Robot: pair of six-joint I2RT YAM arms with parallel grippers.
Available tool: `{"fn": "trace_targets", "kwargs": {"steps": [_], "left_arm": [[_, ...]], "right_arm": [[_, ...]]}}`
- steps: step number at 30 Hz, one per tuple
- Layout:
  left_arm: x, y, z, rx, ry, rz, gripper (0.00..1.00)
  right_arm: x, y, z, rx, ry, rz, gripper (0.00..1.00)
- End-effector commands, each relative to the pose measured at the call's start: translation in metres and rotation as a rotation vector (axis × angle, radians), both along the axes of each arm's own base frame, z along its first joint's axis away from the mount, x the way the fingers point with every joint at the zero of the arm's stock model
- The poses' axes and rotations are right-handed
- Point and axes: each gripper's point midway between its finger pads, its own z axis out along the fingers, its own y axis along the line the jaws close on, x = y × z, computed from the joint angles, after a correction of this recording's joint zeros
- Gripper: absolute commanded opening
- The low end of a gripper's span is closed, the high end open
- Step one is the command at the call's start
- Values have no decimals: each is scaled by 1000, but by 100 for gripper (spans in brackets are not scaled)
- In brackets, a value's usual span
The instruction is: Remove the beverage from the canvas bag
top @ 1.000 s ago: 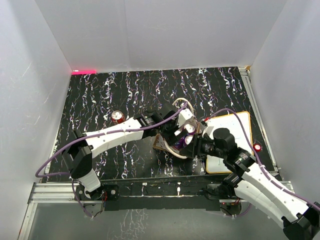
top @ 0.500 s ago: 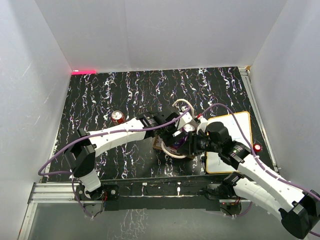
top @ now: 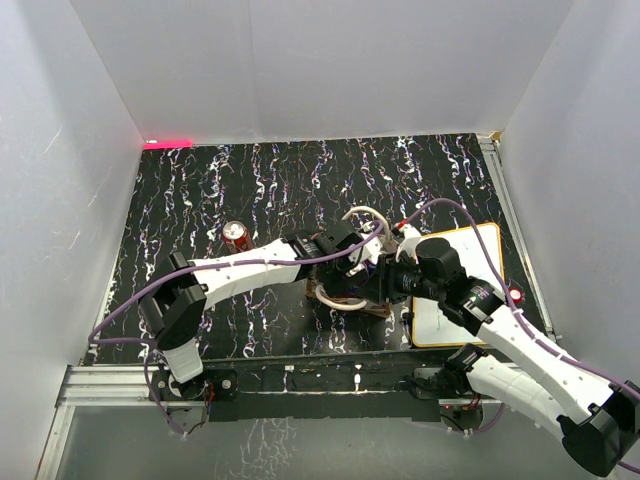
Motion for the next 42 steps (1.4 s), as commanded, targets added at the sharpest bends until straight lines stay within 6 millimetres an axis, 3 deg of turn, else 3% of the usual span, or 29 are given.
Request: {"fn": "trace_targets", "kwargs": {"steps": [1,6,10,16,23,27,30,37,42], "left_arm": [[-14,43,-26,178,56,45,85],[-16,37,-34,140,67,43,83],[-15,28,-38,116,76,47,73],[-11,32,-39,163,72,60,58],[-3,19,9,42,8,76,35],[6,12,38,-44,-60,91,17],[7,8,52,-84,-76,89,11],[8,2,72,-148,-99,101,0],[13,-2,94,-195,-131,117,0]], "right_arm": [[14,-5,13,-22,-63,-44,43],[18,-9,17,-24,-82,-82,45],[21,-15,22,-21,-99,-122,48],[23,-22,36,-10,-142,-169,52],[34,-38,61,-38,-235,-242,76],[42,-56,74,-96,-301,-314,97],[45,-65,81,-108,-339,-350,99],[50,-65,69,-111,-332,-375,99],[53,-65,64,-132,-324,-376,99]]}}
